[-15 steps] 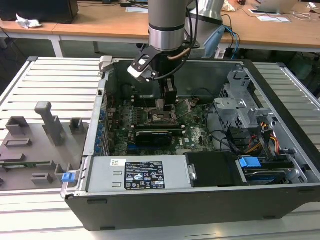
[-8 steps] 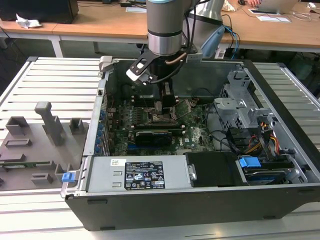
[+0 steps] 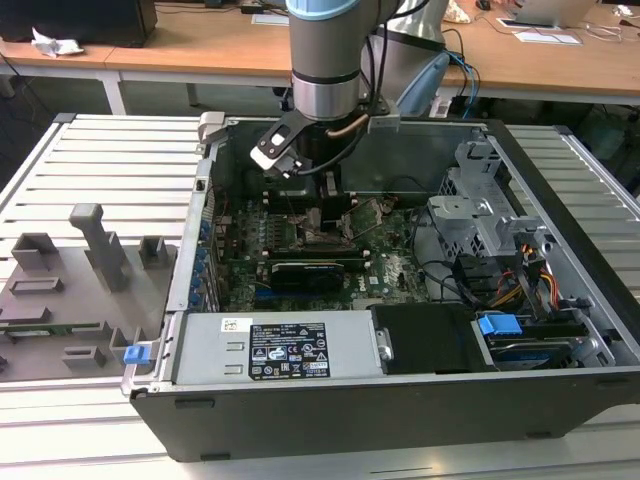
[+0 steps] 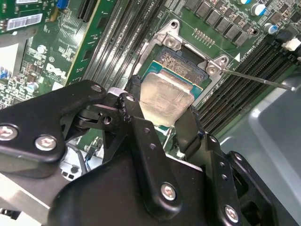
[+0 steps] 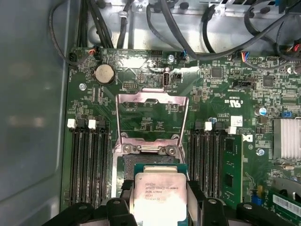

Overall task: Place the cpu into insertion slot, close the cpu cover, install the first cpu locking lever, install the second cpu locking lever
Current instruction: 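Place the cpu into insertion slot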

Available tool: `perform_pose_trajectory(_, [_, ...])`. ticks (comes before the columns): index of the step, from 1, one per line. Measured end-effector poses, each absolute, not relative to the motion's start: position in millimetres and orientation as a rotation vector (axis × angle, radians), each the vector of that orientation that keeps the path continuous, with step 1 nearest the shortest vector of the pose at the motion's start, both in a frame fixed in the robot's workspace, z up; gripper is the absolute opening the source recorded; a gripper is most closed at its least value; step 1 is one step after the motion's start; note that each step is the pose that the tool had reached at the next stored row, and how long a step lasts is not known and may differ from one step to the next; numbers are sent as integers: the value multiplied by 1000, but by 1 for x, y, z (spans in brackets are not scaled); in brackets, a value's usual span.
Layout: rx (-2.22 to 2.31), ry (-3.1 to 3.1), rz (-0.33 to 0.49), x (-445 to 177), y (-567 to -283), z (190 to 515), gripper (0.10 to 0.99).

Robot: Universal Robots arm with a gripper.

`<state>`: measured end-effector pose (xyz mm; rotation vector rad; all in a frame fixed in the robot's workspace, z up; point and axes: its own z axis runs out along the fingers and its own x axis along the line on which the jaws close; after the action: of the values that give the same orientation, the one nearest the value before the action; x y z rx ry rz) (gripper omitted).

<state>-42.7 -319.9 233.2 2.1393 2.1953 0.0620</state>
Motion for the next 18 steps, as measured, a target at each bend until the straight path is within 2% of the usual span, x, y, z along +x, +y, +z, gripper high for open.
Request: perform_pose_trajectory(18, [2171, 2163, 60, -44, -314, 213, 537])
